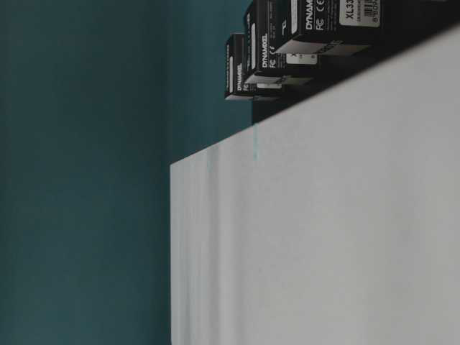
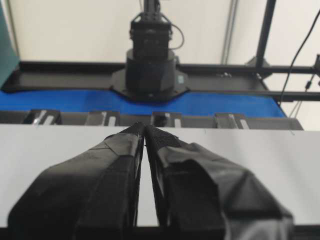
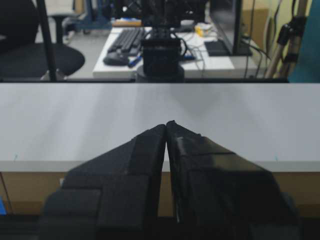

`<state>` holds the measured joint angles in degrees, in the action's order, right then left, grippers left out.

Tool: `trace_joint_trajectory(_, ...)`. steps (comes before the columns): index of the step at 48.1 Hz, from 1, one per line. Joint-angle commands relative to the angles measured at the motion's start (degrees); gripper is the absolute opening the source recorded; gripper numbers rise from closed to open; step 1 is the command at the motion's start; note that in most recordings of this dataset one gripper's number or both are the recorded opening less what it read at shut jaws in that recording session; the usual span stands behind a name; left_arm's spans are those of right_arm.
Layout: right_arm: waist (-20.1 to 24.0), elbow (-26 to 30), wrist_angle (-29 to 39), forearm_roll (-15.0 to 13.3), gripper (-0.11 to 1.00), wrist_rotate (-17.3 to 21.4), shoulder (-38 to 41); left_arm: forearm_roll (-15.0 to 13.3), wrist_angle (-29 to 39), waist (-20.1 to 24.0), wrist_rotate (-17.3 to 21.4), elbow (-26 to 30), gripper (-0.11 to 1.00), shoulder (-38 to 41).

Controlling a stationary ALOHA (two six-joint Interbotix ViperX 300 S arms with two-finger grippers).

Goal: Place the box from the black base onto the white base.

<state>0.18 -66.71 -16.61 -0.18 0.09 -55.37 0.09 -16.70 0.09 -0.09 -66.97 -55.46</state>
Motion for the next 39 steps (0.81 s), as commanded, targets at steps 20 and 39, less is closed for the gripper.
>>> trace_joint_trajectory(20,-10.46,17.05,40.87,3.43,0.01,1.58,1.05,0.79,12.74,-1.49,-0.79,8.44,-0.05,0.0)
trace_joint_trajectory(39,-15.73,26.63,63.19,0.09,0.02,1.23,8.53,0.79,17.4,-1.32,-0.7,11.87,-0.05,0.35)
